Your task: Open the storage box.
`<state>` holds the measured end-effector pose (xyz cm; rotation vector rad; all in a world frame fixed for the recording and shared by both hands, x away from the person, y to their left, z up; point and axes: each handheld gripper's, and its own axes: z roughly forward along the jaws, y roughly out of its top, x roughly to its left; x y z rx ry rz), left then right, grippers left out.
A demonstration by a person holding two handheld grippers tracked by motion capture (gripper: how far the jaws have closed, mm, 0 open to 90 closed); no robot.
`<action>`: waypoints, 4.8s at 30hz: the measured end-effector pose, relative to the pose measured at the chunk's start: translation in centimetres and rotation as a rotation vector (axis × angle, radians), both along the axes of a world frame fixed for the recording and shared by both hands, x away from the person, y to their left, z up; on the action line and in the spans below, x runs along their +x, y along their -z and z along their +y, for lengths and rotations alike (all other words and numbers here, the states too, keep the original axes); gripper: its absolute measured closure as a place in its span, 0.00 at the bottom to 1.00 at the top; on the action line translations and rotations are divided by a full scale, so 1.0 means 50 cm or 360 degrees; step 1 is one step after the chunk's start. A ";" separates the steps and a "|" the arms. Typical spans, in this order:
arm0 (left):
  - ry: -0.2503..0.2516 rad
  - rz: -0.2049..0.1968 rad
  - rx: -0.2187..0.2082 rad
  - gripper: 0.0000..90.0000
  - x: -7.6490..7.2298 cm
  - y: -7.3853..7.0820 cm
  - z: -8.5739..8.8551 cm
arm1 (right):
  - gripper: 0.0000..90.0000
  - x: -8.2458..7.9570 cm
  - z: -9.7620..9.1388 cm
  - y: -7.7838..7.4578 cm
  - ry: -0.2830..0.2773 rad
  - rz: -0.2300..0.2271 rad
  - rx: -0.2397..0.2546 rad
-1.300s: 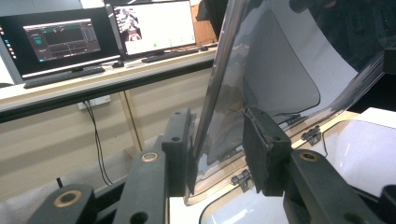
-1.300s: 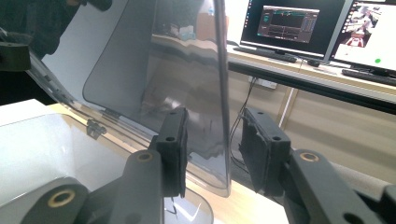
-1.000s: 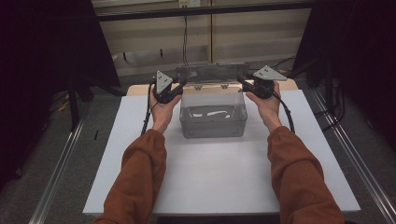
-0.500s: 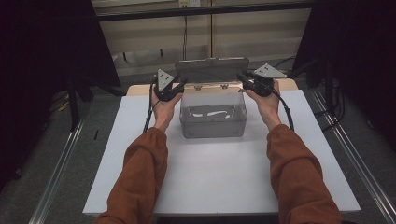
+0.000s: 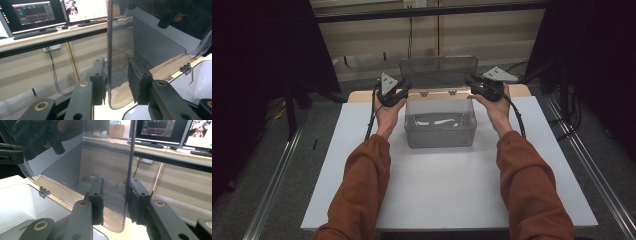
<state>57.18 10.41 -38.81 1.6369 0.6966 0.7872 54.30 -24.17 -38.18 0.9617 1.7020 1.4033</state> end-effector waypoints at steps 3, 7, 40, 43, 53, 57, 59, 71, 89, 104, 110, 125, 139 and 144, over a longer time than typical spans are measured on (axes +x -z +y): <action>-0.0001 0.0010 -0.0025 0.76 0.000 0.005 -0.003 | 0.73 0.005 -0.001 0.014 -0.0016 0.0039 -0.0028; 0.0003 0.0011 -0.0015 0.77 0.003 0.004 -0.002 | 0.72 0.011 -0.002 0.024 -0.0004 0.0065 -0.0033; -0.0012 0.0275 -0.0062 0.74 0.040 0.019 0.000 | 0.78 0.036 0.000 0.038 0.0008 0.0166 0.0000; -0.0009 0.0311 -0.0067 0.72 0.042 0.023 0.001 | 0.79 0.037 -0.002 0.039 0.0004 0.0170 0.0030; -0.0003 0.0371 -0.0075 0.68 0.050 0.023 -0.017 | 0.80 0.040 -0.004 0.041 -0.0001 0.0176 0.0047; 0.0031 0.0389 -0.0089 0.70 0.053 0.022 -0.010 | 0.80 0.042 -0.004 0.040 0.0006 0.0187 0.0052; 0.0047 0.0416 -0.0090 0.72 0.054 0.020 -0.006 | 0.80 0.043 -0.004 0.040 0.0005 0.0195 0.0063; 0.0016 0.0489 -0.0117 0.73 0.062 0.014 -0.009 | 0.79 0.054 0.000 0.024 0.0039 0.0334 0.0082; 0.0027 0.0563 -0.0089 0.75 0.074 0.010 -0.008 | 0.80 0.062 -0.003 0.033 0.0054 0.0388 0.0145; 0.0033 0.0643 -0.0087 0.70 0.086 0.018 -0.004 | 0.78 0.076 -0.004 0.032 0.0070 0.0478 0.0186; 0.0024 0.0687 -0.0075 0.70 0.090 0.013 -0.006 | 0.78 0.080 -0.004 0.031 0.0074 0.0528 0.0205; -0.0011 0.0773 -0.0082 0.66 0.096 0.010 -0.012 | 0.75 0.094 -0.001 0.024 0.0095 0.0646 0.0219; -0.0036 0.0843 -0.0111 0.63 0.102 0.016 -0.011 | 0.69 0.104 0.002 0.032 0.0117 0.0712 0.0253; -0.0041 0.0867 -0.0121 0.61 0.104 0.018 -0.010 | 0.66 0.109 0.005 0.033 0.0129 0.0749 0.0248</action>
